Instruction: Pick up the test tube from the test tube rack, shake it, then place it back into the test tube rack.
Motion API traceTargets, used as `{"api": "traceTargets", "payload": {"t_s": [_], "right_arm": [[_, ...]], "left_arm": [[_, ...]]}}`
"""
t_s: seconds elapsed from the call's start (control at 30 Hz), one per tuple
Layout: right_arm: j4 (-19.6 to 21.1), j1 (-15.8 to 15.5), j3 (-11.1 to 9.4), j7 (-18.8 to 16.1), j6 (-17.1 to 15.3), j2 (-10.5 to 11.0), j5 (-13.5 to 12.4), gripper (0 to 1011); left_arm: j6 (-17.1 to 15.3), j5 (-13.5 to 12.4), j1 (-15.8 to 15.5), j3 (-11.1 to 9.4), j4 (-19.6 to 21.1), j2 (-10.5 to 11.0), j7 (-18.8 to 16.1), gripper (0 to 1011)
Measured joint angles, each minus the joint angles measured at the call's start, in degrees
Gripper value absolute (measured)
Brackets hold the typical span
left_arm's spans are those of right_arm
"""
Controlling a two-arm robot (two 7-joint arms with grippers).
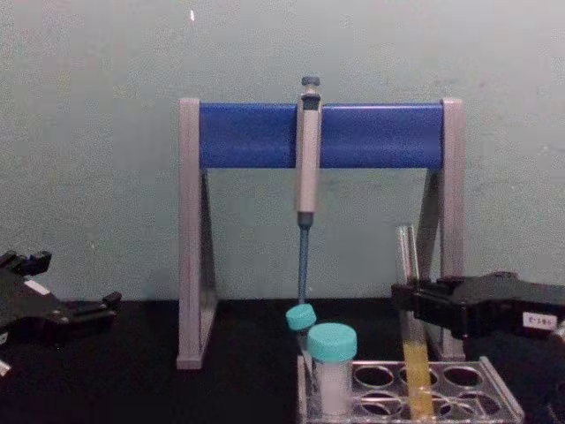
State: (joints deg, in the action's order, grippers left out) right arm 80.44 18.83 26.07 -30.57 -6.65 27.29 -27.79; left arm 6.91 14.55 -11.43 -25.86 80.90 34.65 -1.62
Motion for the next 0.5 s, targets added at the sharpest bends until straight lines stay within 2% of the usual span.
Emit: {"api": "traceTargets", "payload": {"t_s": [0.27, 0.5], "right_arm": [[0.0, -0.05, 0.0, 0.01, 0.07, 0.0, -0.01, 229], [0.5, -1.05, -0.55, -0.01, 2.39, -0.01, -0.57, 229]], "left_arm": [[0.0, 0.0, 0.0, 0.0, 0.0, 0.0, 0.0, 1010], [0.0, 0.0, 0.0, 0.0, 0.0, 0.0, 0.0, 1009]]}}
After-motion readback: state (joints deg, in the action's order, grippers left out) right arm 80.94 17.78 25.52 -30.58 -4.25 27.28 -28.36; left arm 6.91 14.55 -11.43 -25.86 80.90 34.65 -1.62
